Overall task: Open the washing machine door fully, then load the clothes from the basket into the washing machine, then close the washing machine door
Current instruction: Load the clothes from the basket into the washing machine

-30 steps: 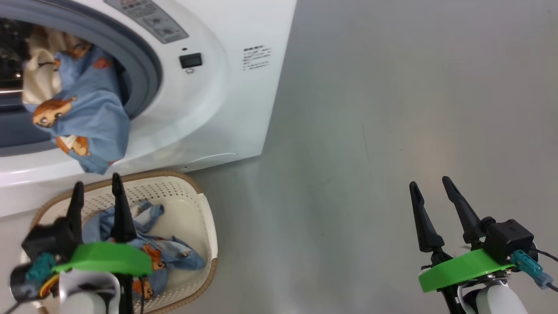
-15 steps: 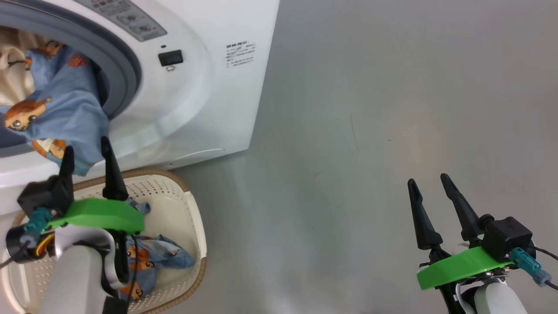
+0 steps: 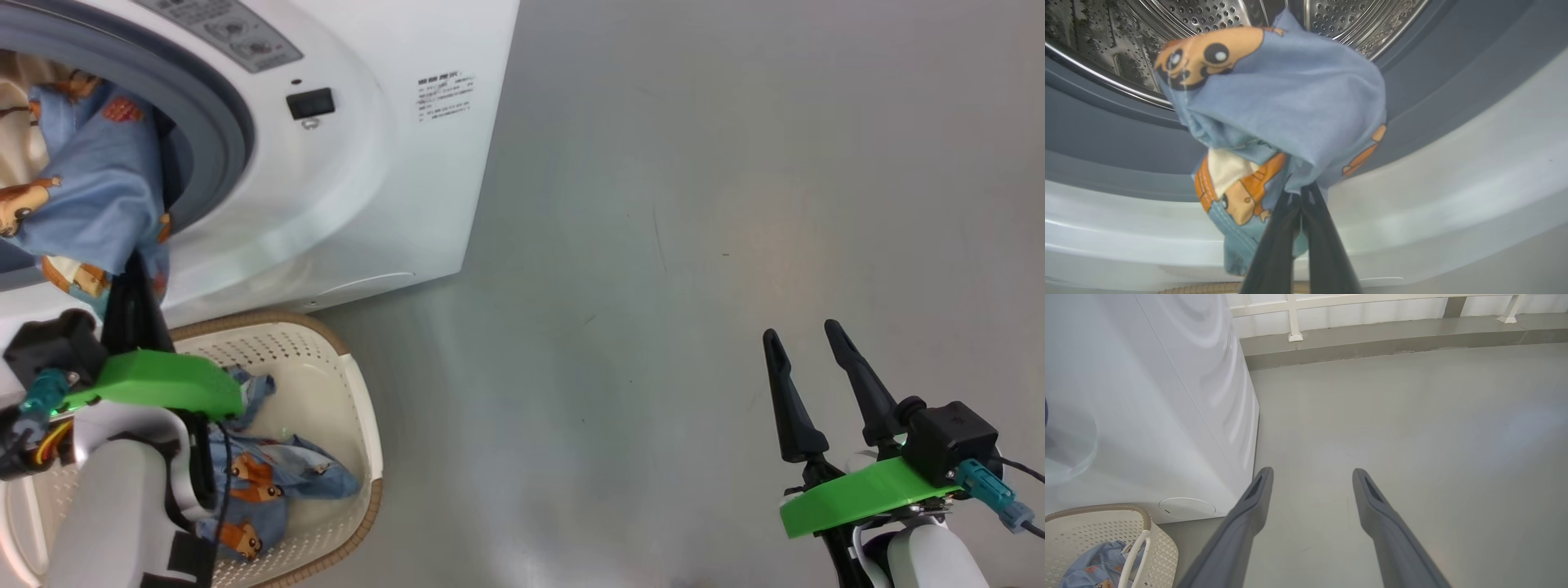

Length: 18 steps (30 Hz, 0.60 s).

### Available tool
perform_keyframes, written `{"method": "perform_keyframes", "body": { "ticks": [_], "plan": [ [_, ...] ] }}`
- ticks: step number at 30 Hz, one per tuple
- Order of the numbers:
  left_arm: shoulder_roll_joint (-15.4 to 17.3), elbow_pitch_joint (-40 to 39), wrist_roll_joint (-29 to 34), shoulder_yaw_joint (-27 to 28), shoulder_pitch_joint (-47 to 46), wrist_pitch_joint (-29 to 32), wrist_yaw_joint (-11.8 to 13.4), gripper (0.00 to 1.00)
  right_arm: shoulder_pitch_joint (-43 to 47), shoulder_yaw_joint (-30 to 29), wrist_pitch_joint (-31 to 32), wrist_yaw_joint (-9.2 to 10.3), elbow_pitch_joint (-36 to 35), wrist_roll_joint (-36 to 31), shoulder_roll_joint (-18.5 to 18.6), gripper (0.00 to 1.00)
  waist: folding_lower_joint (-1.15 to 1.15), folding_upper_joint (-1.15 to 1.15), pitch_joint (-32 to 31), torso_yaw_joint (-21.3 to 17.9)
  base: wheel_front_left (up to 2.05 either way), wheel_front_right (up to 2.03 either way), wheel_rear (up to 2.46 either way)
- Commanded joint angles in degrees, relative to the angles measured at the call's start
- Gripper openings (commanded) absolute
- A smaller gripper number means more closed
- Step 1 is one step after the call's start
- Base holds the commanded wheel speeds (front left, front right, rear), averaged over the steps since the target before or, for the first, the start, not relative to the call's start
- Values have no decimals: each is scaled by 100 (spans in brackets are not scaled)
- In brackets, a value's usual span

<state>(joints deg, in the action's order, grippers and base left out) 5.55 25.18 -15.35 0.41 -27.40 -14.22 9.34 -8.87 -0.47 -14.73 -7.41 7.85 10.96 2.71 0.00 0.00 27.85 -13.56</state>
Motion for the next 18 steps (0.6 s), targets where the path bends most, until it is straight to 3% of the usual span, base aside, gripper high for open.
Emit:
{"method": "perform_keyframes", "body": {
  "ticks": [1,11,18],
  "plan": [
    [186,-132,59,177,-124,-69,23,0,-35,137,-27,-8,-113,66,19,100,0,0,-6,9,0,0,0],
    [416,-223,144,292,-637,-76,72,0,-26,226,-27,-8,-59,144,18,100,0,0,-66,-27,0,0,0],
    [563,201,144,308,-1234,-25,122,0,5,311,-27,-8,-26,189,17,100,0,0,-92,-166,0,0,0]
  ]
}}
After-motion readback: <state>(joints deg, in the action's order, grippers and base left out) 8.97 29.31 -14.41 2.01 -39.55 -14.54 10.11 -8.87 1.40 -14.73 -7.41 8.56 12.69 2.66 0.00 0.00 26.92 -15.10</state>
